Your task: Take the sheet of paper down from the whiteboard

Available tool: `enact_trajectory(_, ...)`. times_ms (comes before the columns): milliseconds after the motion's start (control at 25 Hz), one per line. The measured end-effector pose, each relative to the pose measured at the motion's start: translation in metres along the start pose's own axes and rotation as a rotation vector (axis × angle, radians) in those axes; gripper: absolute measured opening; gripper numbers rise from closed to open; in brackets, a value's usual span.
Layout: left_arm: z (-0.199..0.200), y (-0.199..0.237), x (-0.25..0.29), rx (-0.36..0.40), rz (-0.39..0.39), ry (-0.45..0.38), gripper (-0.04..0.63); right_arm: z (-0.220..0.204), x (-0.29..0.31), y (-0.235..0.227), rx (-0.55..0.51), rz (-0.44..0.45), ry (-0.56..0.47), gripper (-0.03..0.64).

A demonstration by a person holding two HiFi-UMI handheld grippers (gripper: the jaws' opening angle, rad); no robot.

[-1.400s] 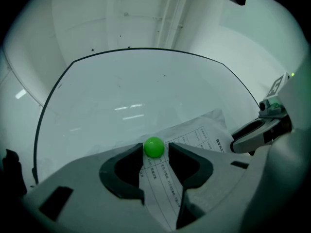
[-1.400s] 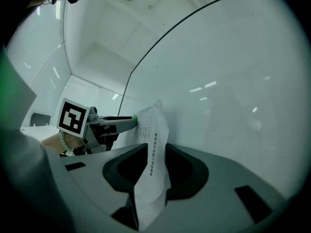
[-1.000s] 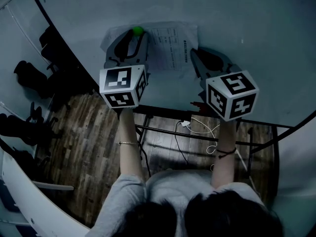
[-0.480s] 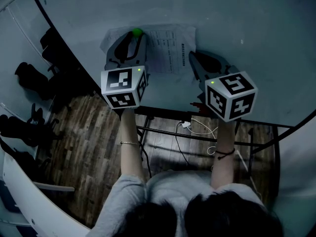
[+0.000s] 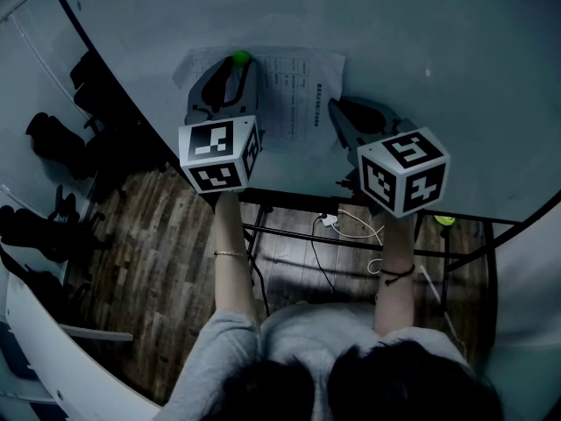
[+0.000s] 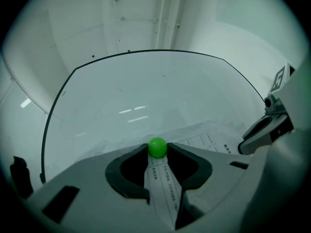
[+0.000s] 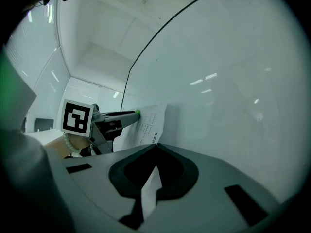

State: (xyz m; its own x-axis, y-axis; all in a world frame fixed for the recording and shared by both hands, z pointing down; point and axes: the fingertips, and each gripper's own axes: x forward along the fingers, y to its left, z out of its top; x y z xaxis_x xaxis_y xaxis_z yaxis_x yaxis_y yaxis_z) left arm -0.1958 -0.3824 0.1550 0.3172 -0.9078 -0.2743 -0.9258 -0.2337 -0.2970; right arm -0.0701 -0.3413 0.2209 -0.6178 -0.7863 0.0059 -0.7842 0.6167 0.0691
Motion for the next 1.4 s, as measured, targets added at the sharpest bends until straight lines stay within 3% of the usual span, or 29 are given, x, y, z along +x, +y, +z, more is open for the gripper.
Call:
enact_trajectory(520,0.004,0.003,-0.004,-0.022,0.011,-0.015,0.129,-0.017,-0.003,-0.003,0.003,-0.002,0.063,0.000)
enact_trajectory(1200,0.000,0.004,-0.001,-0.013,0.018,0.010,0.129,-0.018,-0.010,-0.002,0.009,0.003,0.062,0.000)
enact_trajectory(1400,0.000,0.001,-0.002,-0.055,0.002,-0.007,0.129,-0.021,-0.013,-0.004,0.014,0.006,0.066,0.000)
